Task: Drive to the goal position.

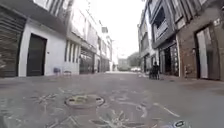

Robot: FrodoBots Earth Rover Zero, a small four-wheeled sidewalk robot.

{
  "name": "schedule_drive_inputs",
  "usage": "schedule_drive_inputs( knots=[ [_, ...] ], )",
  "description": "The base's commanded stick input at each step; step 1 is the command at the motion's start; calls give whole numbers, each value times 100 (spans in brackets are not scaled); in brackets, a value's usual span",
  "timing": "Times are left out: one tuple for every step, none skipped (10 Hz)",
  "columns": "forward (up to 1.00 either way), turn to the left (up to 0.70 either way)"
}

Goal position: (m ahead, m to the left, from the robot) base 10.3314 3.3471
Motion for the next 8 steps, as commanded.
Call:
schedule_drive_inputs(
  knots=[
    [100, 6],
    [100, 6],
    [100, 6],
    [100, 6],
    [100, -6],
    [100, -34],
    [100, -20],
    [100, 6]
  ],
)
